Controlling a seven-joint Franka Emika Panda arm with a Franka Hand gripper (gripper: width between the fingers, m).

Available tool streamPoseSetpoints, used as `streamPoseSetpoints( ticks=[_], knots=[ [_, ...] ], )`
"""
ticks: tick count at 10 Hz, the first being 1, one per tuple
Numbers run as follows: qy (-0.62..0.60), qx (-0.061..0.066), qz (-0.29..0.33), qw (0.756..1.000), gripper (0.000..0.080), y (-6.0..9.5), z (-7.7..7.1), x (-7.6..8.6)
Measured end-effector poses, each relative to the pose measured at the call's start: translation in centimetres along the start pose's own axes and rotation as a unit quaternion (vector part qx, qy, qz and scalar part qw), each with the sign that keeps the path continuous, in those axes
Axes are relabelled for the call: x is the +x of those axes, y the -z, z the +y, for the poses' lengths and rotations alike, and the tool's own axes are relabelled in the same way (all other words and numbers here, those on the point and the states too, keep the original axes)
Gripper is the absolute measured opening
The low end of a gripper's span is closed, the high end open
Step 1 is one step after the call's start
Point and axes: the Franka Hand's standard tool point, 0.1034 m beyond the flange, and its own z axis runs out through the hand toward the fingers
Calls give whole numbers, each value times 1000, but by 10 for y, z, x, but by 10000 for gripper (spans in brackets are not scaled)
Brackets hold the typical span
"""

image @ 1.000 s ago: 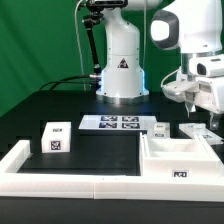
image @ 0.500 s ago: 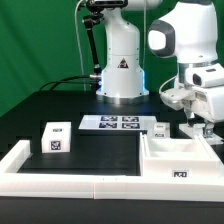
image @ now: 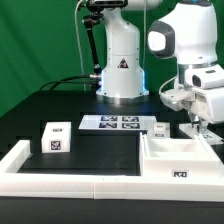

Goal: Assemble cabinet

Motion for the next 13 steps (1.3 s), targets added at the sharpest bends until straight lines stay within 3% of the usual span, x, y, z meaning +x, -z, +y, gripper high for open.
streamPoseSetpoints(
  ticks=[1, 6, 8, 11, 13],
  knots=[
    [0, -1, 0, 1000, 68, 1, 1, 0],
    [-8, -1, -2, 1000, 68, 3, 2, -3],
    [-58, -14, -14, 998, 68, 22, 6, -14],
    [-114, -30, -26, 993, 68, 44, 1, -28],
    [-113, -28, -25, 993, 68, 41, 0, -27]
  ],
)
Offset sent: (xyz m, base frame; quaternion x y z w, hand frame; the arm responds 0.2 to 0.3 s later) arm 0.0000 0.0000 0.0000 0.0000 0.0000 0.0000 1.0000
